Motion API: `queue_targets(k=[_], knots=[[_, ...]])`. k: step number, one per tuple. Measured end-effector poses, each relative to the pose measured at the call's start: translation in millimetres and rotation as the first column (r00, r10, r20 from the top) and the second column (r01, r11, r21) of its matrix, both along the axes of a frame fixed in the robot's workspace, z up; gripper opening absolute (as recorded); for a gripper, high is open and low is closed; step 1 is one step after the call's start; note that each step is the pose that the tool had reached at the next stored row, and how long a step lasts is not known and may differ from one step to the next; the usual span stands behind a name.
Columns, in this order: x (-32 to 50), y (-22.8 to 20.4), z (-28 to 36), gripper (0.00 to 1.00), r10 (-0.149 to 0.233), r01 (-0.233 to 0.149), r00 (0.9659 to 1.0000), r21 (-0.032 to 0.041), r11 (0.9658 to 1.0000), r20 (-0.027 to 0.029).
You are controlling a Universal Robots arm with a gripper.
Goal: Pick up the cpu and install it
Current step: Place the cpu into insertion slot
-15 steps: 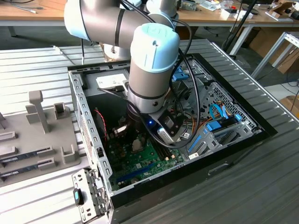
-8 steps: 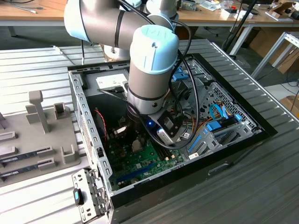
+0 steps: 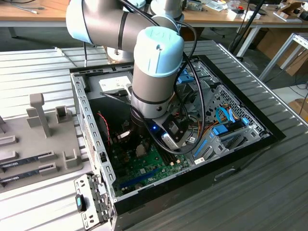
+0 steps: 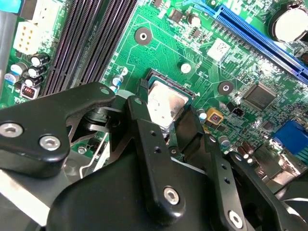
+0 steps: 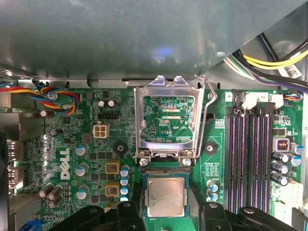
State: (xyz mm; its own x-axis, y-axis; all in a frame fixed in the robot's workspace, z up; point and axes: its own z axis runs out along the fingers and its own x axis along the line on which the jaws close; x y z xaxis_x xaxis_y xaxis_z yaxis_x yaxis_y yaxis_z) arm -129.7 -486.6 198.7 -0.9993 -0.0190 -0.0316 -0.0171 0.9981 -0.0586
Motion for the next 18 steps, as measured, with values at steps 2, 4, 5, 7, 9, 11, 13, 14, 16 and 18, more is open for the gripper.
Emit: queue_targets(k=[2,4,5,7,9,11,13,14,16,18], knots=[[0.0,0.0,0.0,0.47,0.000,0.000,1.0000,0.0000,1.0000,0.0000],[0.0,0.0,0.0,0.47,0.000,0.000,1.0000,0.0000,1.0000,0.0000],[0.0,0.0,0.0,0.47,0.000,0.000,1.0000,0.0000,1.0000,0.0000],[0.0,0.0,-0.1,0.47,0.000,0.000,1.0000,0.0001,1.0000,0.0000],[0.0,0.0,-0.1,0.47,0.000,0.000,1.0000,0.0000,1.0000,0.0000],[0.1,0.0,-0.3,0.49,0.000,0.000,1.0000,0.0005,1.0000,0.0003],[0.1,0.0,-0.3,0.55,0.000,0.000,1.0000,0.0003,1.0000,0.0001],[0.0,0.0,-0.2,0.55,0.000,0.000,1.0000,0.0002,1.0000,0.0001],[0.0,0.0,-0.2,0.55,0.000,0.000,1.0000,0.0000,1.0000,0.0000],[0.0,0.0,0.4,0.55,0.000,0.000,1.0000,0.0000,1.0000,0.0000]])
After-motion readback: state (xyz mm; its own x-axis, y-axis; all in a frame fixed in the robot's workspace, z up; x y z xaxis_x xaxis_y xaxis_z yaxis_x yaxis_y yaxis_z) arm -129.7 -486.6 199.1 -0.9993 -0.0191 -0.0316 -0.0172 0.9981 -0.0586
